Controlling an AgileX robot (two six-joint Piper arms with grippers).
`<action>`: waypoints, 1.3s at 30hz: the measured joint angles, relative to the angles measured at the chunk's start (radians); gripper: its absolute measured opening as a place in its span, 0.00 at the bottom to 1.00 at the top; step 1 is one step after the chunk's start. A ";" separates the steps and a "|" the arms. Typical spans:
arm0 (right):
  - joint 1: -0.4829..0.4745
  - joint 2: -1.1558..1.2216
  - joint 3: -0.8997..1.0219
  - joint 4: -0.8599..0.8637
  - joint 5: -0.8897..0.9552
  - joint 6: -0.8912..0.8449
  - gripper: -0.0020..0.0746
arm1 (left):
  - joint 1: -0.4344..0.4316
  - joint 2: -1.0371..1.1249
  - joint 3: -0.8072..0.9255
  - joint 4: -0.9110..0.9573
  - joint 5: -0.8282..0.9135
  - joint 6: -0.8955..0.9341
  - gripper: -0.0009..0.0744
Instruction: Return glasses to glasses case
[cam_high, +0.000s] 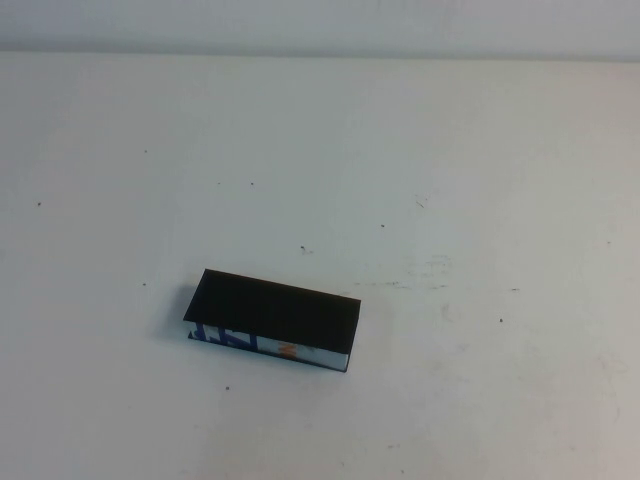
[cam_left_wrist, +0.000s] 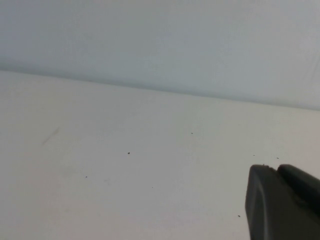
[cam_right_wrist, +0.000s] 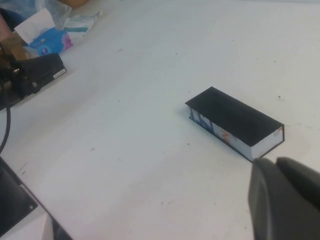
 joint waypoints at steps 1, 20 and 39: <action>0.000 -0.014 0.008 0.000 0.002 0.000 0.01 | 0.000 0.000 0.000 0.000 0.000 0.000 0.01; -0.038 -0.045 0.077 -0.221 -0.005 0.046 0.01 | 0.000 0.000 0.000 -0.004 -0.002 0.000 0.01; -0.810 -0.096 0.509 -0.288 -0.721 0.130 0.01 | 0.000 0.000 0.000 -0.004 -0.002 0.000 0.01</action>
